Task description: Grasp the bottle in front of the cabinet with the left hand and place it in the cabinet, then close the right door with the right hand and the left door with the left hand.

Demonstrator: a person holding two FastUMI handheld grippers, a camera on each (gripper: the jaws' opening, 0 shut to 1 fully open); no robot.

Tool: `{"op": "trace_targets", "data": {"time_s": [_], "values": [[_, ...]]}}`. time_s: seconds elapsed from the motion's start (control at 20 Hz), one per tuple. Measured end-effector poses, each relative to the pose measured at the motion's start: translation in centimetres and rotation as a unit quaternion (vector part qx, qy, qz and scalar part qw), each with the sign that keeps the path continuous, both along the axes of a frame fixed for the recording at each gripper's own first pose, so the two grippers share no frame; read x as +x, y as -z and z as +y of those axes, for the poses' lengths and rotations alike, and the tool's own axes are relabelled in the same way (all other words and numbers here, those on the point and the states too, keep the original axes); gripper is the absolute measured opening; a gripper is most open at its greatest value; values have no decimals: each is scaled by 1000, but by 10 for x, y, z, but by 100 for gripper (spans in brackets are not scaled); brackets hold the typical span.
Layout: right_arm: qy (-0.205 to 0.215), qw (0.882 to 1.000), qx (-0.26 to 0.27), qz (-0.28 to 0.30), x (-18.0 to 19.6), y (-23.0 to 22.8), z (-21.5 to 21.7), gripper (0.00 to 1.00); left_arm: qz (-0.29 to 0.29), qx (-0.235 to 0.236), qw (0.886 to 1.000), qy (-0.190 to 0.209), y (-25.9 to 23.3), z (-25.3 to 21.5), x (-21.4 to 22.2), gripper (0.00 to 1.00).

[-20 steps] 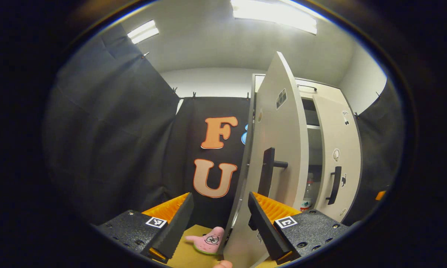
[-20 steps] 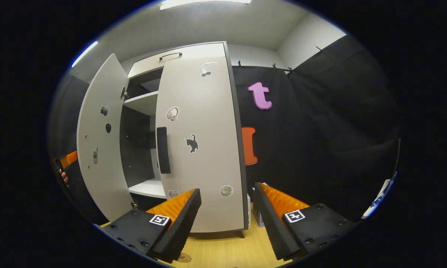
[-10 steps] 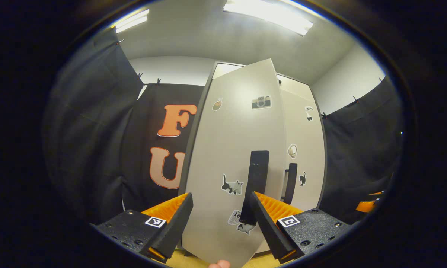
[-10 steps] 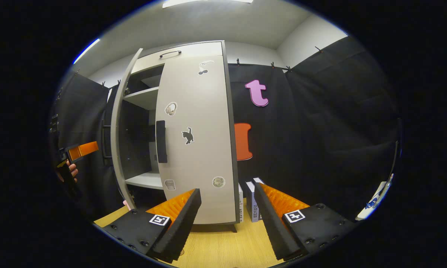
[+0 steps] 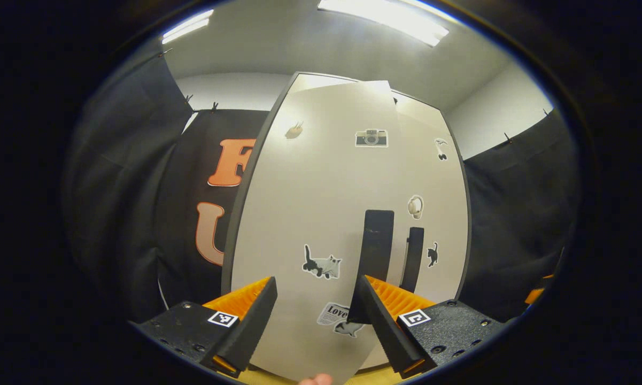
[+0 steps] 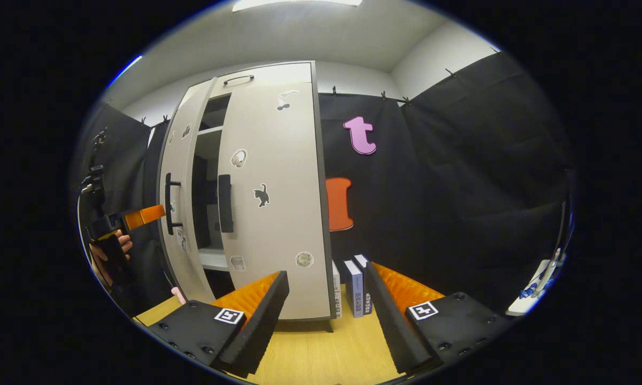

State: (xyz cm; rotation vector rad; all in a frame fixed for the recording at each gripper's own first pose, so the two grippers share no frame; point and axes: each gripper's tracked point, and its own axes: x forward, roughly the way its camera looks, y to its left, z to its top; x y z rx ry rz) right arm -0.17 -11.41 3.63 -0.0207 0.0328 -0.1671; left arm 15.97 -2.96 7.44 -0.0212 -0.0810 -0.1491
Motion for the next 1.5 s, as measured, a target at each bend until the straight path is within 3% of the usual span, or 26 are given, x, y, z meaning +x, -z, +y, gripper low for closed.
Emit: {"op": "trace_targets", "data": {"time_s": [0.05,0.1,0.15,0.6,0.95,1.2,1.3,1.35,1.4,1.5], "values": [[3,1000,-2,1,-1,0,-2,89,7,-1,1000,1,2,0,4,94],[4,1000,-3,2,-2,0,-4,89,7,-4,1000,4,2,-1,5,94],[5,1000,-3,1,-2,0,-6,96,9,-6,1000,4,0,-5,12,94],[26,1000,-7,-6,-2,-7,-28,96,13,16,1000,-19,8,-24,36,94],[31,999,-9,-8,-4,-8,-33,96,17,3,1000,-26,13,-25,39,94],[21,1000,-10,-11,0,-5,-24,95,12,-18,1000,-18,5,-16,11,94],[14,1000,-8,-10,4,-2,-18,95,11,-17,999,-28,2,-2,-11,94],[12,1000,-4,-11,6,-2,-15,100,10,-18,999,-35,0,6,-21,94],[8,1000,2,-13,10,-2,-11,95,8,-18,999,-45,-1,15,-32,94],[-9,1000,16,-18,20,-4,4,95,7,-15,998,-62,-3,33,-51,94]]}}
